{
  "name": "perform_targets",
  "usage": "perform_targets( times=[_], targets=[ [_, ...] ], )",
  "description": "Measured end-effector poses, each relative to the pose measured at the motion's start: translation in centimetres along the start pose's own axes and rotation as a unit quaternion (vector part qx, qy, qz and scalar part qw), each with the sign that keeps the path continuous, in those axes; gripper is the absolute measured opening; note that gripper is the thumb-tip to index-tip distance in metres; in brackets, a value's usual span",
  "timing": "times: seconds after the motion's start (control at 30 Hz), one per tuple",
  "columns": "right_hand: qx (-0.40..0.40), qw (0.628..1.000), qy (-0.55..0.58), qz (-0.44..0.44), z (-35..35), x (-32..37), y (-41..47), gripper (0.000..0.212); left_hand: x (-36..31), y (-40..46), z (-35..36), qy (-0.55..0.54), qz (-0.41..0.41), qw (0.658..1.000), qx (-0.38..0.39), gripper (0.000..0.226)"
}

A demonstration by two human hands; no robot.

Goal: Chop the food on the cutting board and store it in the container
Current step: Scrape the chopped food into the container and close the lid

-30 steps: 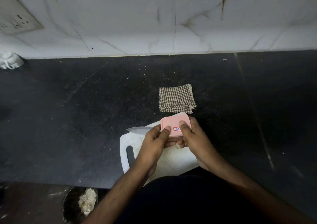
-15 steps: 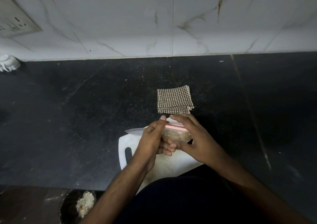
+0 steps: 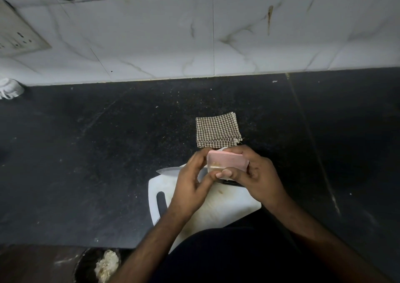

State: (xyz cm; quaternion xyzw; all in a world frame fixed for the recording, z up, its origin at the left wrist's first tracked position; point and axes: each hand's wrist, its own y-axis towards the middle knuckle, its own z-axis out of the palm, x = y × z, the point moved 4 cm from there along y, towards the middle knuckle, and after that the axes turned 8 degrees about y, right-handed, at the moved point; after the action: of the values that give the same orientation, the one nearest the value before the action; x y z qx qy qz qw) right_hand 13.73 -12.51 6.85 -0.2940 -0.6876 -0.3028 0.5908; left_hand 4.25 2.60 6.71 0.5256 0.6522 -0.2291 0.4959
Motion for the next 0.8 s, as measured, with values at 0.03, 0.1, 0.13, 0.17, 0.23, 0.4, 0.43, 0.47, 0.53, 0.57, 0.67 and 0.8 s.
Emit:
perform_targets(
  times=[0.03, 0.1, 0.13, 0.17, 0.23, 0.4, 0.43, 0.47, 0.53, 0.57, 0.67, 0.8],
  targets=[
    [0.001, 1.000, 0.006, 0.002, 0.0, -0.1, 0.1, 0.042, 0.0, 0.0, -0.1, -0.011, 0.000, 1.000, -0.002, 0.036],
    [0.012, 1.000, 0.009, -0.004, -0.3, -0.5, 0.3, 0.046, -0.1, 0.1, 0.0, -0.032, -0.007, 0.999, 0.001, 0.037],
    [0.022, 1.000, -0.009, -0.017, -0.4, -0.6, 0.3, 0.051, 0.0, 0.2, 0.1, -0.045, -0.014, 0.999, 0.001, 0.037],
    [0.034, 0.999, -0.032, -0.024, -0.6, -0.8, 0.3, 0.057, 0.2, 0.3, 0.1, -0.060, -0.024, 0.998, 0.000, 0.037],
    [0.039, 0.998, -0.045, -0.011, -1.0, -1.3, 0.2, 0.058, 0.9, 0.7, 0.3, -0.084, -0.035, 0.996, 0.017, 0.037],
    [-0.059, 0.995, 0.017, 0.077, -2.6, -2.4, 0.0, 0.034, 1.6, 2.1, 2.2, -0.066, -0.010, 0.994, 0.085, 0.039],
    [-0.071, 0.994, 0.008, 0.088, -3.0, -2.7, 0.2, 0.034, 1.5, 2.5, 2.7, -0.054, -0.012, 0.994, 0.092, 0.040],
    [-0.083, 0.992, 0.006, 0.095, -3.5, -2.9, 0.2, 0.034, 1.7, 2.9, 3.4, -0.035, -0.017, 0.994, 0.101, 0.043],
    [-0.104, 0.989, 0.007, 0.103, -4.5, -3.6, 0.4, 0.035, 2.1, 3.5, 4.6, 0.013, -0.030, 0.992, 0.125, 0.053],
    [-0.116, 0.988, 0.005, 0.107, -5.2, -4.1, 0.5, 0.036, 2.2, 3.9, 5.2, 0.040, -0.035, 0.989, 0.139, 0.059],
    [-0.133, 0.985, -0.009, 0.111, -6.6, -5.6, 0.4, 0.040, 2.0, 5.2, 7.3, 0.149, -0.027, 0.976, 0.157, 0.069],
    [-0.144, 0.985, -0.029, 0.092, -8.7, -7.5, 0.9, 0.040, 2.1, 7.8, 10.5, 0.248, -0.019, 0.951, 0.184, 0.074]
  ],
)
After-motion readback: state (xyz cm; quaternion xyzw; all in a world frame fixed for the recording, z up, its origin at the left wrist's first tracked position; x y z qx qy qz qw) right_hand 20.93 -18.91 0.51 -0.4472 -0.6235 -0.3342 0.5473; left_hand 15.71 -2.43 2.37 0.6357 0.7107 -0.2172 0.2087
